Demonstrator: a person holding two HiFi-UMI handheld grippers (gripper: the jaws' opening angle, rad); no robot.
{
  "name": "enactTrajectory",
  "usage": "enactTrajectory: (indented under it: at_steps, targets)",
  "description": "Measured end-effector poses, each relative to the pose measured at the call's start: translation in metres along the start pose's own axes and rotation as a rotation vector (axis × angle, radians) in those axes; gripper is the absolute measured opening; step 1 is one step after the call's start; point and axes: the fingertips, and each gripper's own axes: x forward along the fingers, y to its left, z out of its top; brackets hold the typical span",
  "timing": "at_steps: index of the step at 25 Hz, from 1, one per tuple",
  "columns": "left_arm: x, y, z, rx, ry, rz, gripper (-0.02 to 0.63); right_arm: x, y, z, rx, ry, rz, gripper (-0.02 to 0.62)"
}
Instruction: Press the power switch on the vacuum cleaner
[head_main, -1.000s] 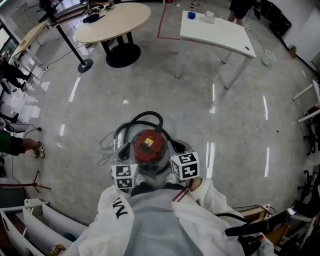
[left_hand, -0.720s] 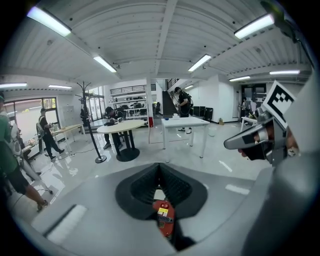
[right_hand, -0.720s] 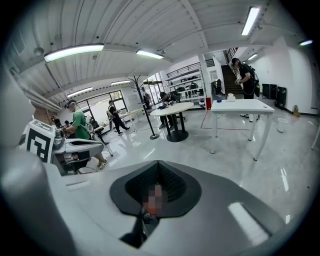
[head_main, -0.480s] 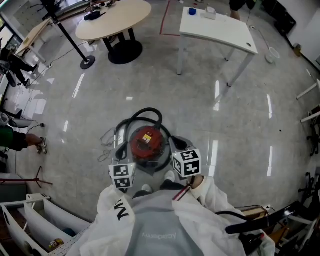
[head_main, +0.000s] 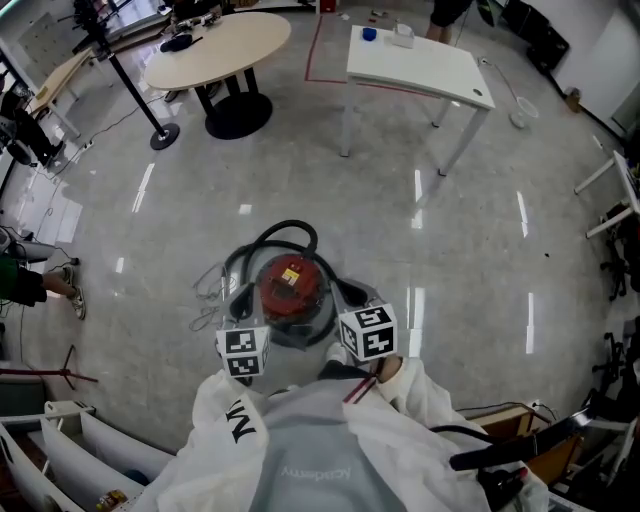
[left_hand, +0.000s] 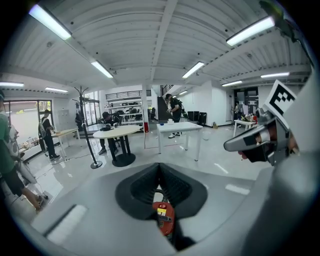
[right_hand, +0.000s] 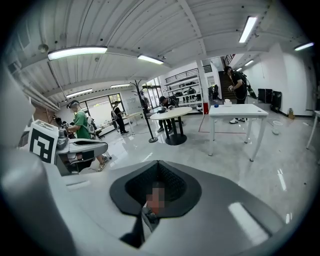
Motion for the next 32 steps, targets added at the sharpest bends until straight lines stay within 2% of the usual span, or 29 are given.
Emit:
enactTrajectory:
  at_steps: [9,19,32]
  targets:
    - [-0.043,0.016,-0.021,-0.005,-0.023,-0.032,0.0,-0.021,0.047,-0.02,0.0,-0.024,-0.049,0.002]
    - [-0.103,0.045,-0.069,-0.021,-0.023,-0.025,0.0,-0.042,0.105,-0.05,-0.004,-0.06,-0.091,0.0]
    - [-0.134,0.051,-0.082,-0.027,-0.038,-0.056,0.0,-0.063,0.131,-0.064,-0.007,-0.084,-0.15,0.0]
